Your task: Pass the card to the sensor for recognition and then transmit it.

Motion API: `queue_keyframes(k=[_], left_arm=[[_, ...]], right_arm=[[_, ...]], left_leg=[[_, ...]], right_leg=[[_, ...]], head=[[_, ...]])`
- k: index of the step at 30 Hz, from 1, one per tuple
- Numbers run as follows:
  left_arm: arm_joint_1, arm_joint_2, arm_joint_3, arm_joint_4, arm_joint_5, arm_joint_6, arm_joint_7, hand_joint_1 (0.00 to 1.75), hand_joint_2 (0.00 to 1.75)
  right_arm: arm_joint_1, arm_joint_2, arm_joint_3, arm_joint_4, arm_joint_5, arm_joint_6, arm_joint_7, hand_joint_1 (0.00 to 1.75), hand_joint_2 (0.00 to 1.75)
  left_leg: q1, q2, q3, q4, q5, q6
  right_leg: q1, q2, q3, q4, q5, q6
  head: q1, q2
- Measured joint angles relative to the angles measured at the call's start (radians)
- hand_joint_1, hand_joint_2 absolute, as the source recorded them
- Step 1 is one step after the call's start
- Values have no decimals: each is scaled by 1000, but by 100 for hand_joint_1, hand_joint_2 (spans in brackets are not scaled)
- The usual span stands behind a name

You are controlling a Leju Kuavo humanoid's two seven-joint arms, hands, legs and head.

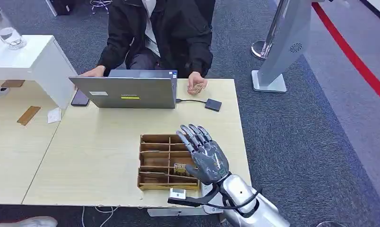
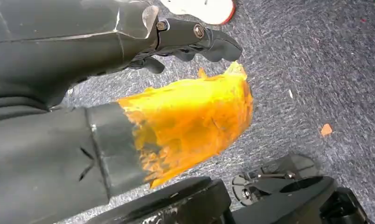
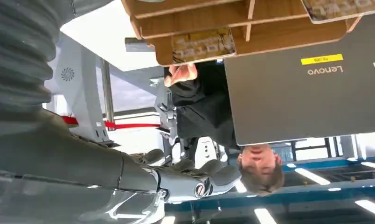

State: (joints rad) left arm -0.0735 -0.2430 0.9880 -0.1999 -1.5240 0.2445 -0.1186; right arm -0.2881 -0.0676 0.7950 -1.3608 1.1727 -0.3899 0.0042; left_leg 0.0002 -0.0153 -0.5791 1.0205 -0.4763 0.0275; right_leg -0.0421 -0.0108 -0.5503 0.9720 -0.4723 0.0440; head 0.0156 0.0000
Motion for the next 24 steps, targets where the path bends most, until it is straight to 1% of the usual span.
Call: queue_keyframes(k=[4, 7, 14, 24], left_arm=[[-1, 0, -10, 0, -7, -3, 0, 0, 0], [-4, 0, -18, 0, -14, -9, 2, 0, 0], [-7, 0, -26, 0, -20, -14, 2, 0, 0], [-11, 0, -31, 0, -20, -14, 3, 0, 0]], right_arm=[[-31, 21, 4, 29, -4, 18, 2, 0, 175], [-62, 42, 10, 63, -13, 48, 11, 0, 175], [-107, 71, 17, 117, -21, 61, 17, 0, 175], [-124, 85, 23, 148, -25, 62, 18, 0, 175]], left_leg=[[0, 0, 0, 0, 0, 0], [0, 0, 0, 0, 0, 0], [0, 0, 0, 0, 0, 0], [0, 0, 0, 0, 0, 0]], right_leg=[[0, 0, 0, 0, 0, 0], [0, 0, 0, 0, 0, 0], [0, 0, 0, 0, 0, 0], [0, 0, 0, 0, 0, 0]], head=[[0, 0], [0, 0], [0, 0], [0, 0]])
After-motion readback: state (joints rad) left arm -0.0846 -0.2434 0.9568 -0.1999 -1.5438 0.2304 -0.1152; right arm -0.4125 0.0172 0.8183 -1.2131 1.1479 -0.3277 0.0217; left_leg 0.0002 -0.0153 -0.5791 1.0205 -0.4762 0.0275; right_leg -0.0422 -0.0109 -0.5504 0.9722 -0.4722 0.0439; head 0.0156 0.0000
